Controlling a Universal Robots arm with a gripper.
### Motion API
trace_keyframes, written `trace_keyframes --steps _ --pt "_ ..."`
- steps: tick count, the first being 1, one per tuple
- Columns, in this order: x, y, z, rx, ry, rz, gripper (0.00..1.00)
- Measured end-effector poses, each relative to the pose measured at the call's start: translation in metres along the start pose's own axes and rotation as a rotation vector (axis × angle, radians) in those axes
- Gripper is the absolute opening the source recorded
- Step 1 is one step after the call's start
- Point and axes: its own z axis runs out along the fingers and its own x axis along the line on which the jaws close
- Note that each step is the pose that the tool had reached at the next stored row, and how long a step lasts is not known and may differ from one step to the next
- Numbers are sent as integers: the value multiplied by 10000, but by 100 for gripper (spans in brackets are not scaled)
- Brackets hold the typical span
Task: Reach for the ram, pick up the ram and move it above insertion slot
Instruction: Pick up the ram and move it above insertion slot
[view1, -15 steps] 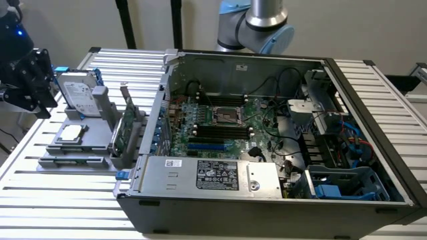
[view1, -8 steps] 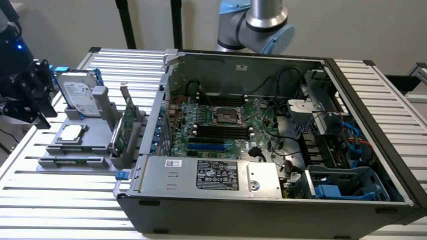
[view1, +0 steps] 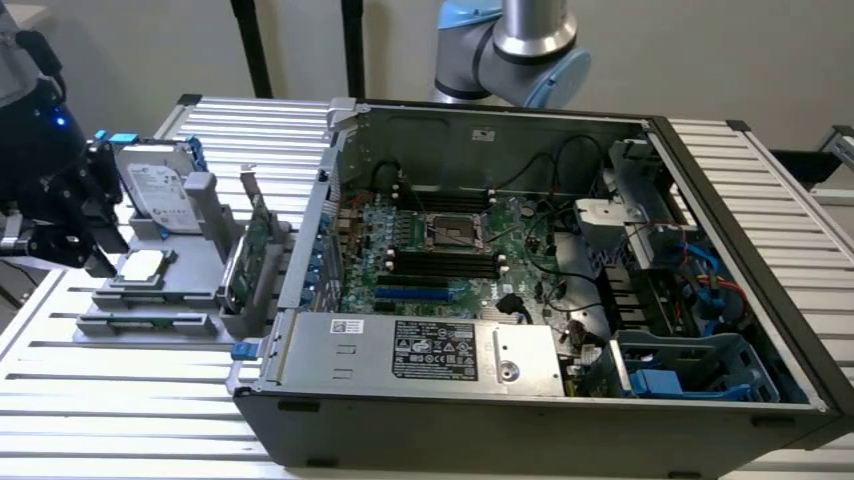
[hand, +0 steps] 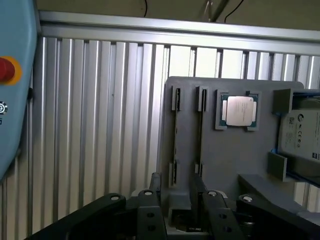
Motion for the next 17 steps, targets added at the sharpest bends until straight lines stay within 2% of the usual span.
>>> trace_keyframes --steps 2,8,17 --pt "4 -26 39 3 -2 21 36" --pt "6 -25 146 1 0 41 36" --pt "4 35 311 1 -1 40 36"
